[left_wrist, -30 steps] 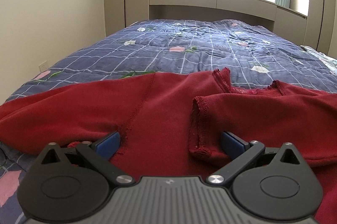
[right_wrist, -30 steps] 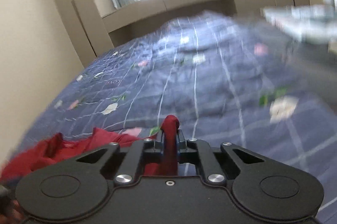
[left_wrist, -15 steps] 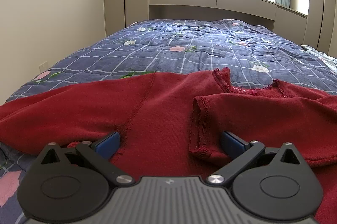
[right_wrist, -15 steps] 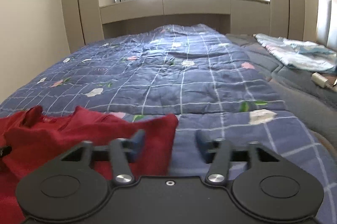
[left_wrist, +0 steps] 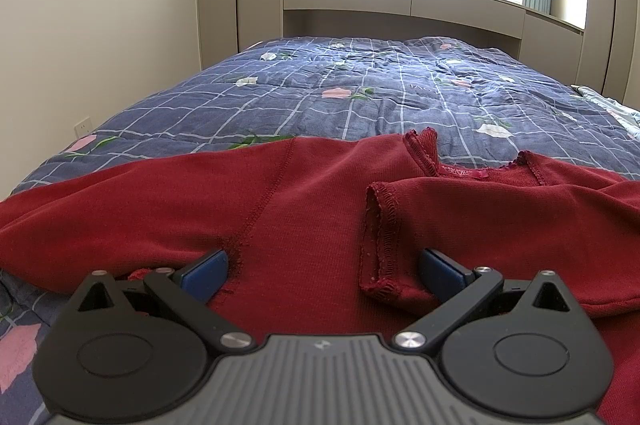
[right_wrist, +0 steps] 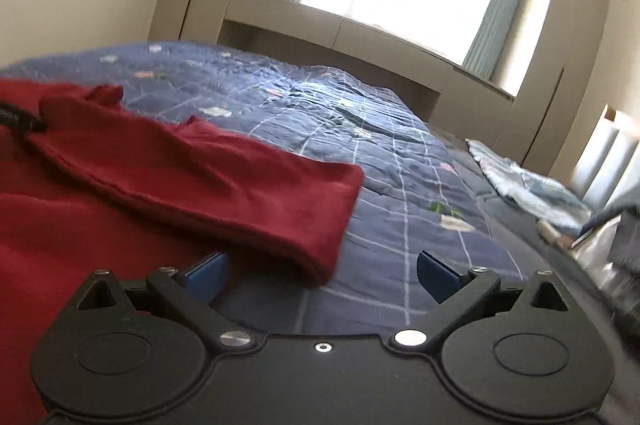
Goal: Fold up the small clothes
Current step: 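Open the right tool to release the sleeve and withdraw, then grasp the other sleeve cuff with the left tool and lift it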
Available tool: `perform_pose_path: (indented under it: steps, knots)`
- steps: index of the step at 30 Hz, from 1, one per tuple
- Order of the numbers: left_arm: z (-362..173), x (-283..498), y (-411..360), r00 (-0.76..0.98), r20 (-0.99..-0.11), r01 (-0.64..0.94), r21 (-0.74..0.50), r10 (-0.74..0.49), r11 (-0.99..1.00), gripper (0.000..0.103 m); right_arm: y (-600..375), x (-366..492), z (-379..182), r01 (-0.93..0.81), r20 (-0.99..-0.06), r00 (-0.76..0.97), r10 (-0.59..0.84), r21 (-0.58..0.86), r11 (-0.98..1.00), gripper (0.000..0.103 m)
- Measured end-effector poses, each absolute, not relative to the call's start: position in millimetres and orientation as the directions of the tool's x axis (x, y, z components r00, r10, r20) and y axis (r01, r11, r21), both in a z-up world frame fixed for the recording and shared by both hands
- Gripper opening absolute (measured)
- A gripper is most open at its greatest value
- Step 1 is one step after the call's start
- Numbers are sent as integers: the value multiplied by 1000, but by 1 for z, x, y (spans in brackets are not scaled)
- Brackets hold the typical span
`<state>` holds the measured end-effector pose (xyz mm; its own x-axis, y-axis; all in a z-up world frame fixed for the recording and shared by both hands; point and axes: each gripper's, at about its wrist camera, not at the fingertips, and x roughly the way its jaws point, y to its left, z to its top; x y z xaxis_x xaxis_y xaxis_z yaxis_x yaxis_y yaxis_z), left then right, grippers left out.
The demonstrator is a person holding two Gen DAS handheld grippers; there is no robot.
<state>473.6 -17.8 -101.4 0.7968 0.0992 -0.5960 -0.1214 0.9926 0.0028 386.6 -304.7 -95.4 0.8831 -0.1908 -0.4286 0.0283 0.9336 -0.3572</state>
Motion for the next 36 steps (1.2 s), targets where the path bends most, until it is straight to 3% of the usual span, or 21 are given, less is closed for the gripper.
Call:
perform_pose_path:
  steps: [4, 7, 11, 17, 26, 32, 36]
  knots:
    - [-101, 473, -18, 797, -596, -121, 3, 99, 993, 103, -299, 398, -98, 125, -369, 882, -294, -417, 900, 100]
    - [-101, 473, -18, 797, -596, -121, 4, 100, 993, 103, -314, 397, -94, 271, -335, 850, -405, -380, 884, 100]
    - [-101, 473, -18, 797, -596, -122, 4, 100, 993, 103, -340, 396, -96, 328, -401, 814, -421, -282, 902, 101]
    - [-101, 473, -18, 797, -595, -121, 5, 101, 993, 103, -337, 405, -103, 311, -433, 793, -429, -318, 896, 101]
    - [-83, 465, -13, 774, -626, -128, -5, 96, 992, 103, -328, 356, -84, 142, -539, 807, -243, -223, 965, 102]
    - [-55, 410, 28, 791, -611, -137, -211, -21, 968, 103, -296, 314, -64, 30, -517, 849, -111, -164, 986, 102]
    - [-47, 385, 79, 776, -628, -260, -237, 57, 936, 103, -265, 305, -57, -55, -514, 858, 3, -85, 995, 102]
